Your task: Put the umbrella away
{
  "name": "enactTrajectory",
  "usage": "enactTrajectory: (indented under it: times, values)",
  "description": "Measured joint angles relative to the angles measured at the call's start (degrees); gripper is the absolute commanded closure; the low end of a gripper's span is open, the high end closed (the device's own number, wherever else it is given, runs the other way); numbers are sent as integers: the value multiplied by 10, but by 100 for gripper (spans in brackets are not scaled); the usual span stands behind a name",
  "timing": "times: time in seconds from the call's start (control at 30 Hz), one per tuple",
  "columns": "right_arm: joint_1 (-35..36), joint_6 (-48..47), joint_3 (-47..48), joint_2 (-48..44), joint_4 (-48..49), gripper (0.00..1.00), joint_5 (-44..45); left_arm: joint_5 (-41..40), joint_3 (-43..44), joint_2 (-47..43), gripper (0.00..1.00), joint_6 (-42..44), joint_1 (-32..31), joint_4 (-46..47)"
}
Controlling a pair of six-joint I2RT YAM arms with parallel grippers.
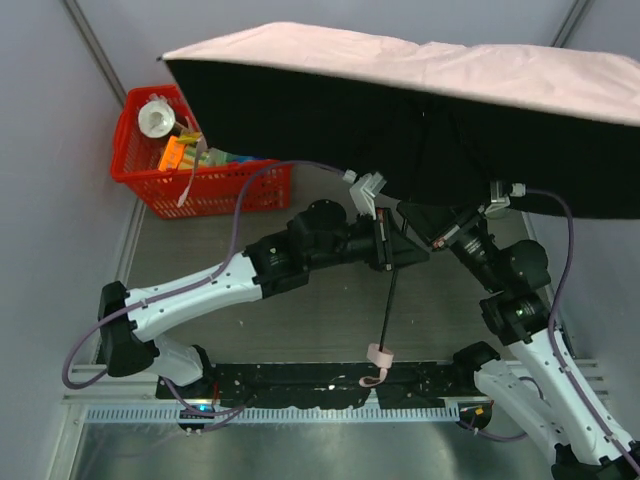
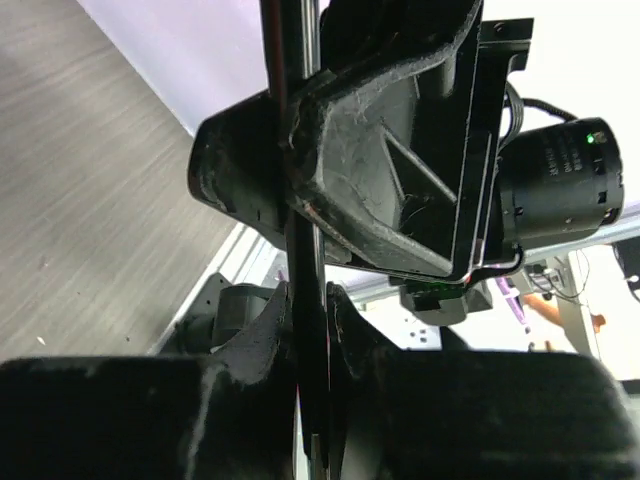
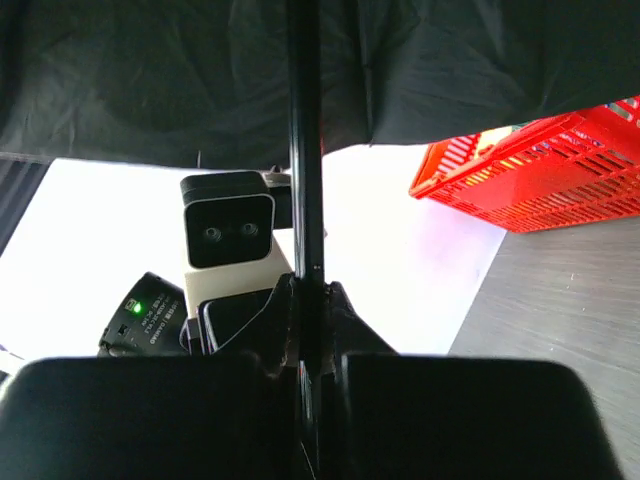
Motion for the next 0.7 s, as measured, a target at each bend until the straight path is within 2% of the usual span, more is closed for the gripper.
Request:
enactTrajectory:
  times: [0.07,0.17,0.2,0.23,0.3,0.47,0.7]
  values:
    - [-4,22,-28,-5,42,99,-7,0,11,14,100,-31,4,-5]
    - [-9,15,-20,-4,17,99,1,2,11,20,100,-56,9,-6]
    - [-9,2,-2,-3,-9,92,5,2,11,20,100,-61,11,-3]
    - [-8,-16,21,2,-41,63,11,2,8,19,100,-68,11,7]
    - [-2,-43,59,8,-88,39,23,6,-3,17,100,-73,10,44]
    - [5,-65,138,42,-130,27,42,3,-40,2,100,-83,16,110]
    - [-6,-66,230,140,-130,25,93,-3,-75,-28,100,-96,19,129]
